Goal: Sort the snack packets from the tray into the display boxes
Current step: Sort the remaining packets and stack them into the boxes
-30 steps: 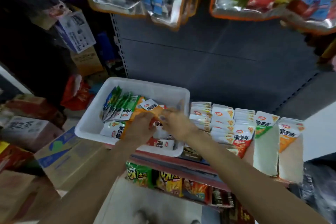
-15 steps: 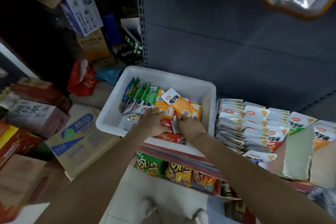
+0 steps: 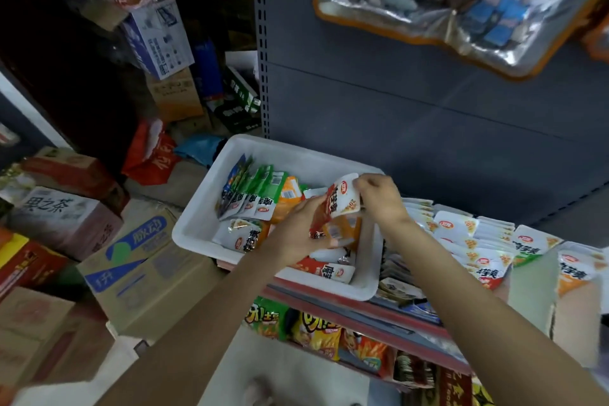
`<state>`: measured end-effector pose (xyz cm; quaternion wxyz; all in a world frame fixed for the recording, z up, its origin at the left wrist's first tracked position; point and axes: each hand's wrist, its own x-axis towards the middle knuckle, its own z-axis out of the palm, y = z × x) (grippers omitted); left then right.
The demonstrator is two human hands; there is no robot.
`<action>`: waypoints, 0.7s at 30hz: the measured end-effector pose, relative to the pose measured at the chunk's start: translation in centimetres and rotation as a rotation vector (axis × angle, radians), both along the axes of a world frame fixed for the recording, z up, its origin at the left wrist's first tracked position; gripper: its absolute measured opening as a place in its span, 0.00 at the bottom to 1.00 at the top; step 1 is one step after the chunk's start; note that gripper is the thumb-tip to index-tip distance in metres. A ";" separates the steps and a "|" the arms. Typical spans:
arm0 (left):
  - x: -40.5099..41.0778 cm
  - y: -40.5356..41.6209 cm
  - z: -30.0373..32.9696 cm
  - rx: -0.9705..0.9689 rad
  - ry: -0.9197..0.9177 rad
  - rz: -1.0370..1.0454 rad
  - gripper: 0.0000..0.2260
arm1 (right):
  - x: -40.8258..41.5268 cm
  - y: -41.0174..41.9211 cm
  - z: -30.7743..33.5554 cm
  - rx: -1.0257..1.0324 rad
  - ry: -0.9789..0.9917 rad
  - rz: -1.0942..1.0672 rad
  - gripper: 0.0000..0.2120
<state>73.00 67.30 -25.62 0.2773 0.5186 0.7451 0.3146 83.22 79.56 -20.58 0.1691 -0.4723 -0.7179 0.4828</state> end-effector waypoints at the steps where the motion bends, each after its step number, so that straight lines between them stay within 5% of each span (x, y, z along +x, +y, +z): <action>1: 0.3 0.3 0.3 0.073 0.021 0.064 0.26 | 0.2 0.2 0.5 -0.142 0.122 -0.043 0.13; 4: 0.4 1.0 1.2 0.194 0.054 0.187 0.09 | 1.5 0.1 1.9 -0.401 0.388 -0.080 0.10; 8: 1.5 1.6 3.1 0.205 -0.186 0.085 0.08 | 4.6 0.7 2.4 -0.005 0.231 0.017 0.09; 12: 4.3 3.1 4.6 0.184 -0.281 -0.014 0.08 | 7.8 1.2 2.6 0.008 0.239 -0.036 0.06; 15: 6.9 4.9 5.1 0.233 -0.082 0.028 0.08 | 10.5 2.3 2.9 0.106 0.177 -0.136 0.14; 19: 11.6 7.3 6.1 0.348 0.156 -0.181 0.18 | 14.3 3.4 3.6 -0.167 0.393 -0.193 0.33; 21: 13.9 8.5 6.1 0.366 0.139 -0.298 0.17 | 16.6 4.6 3.6 -0.075 0.372 -0.299 0.25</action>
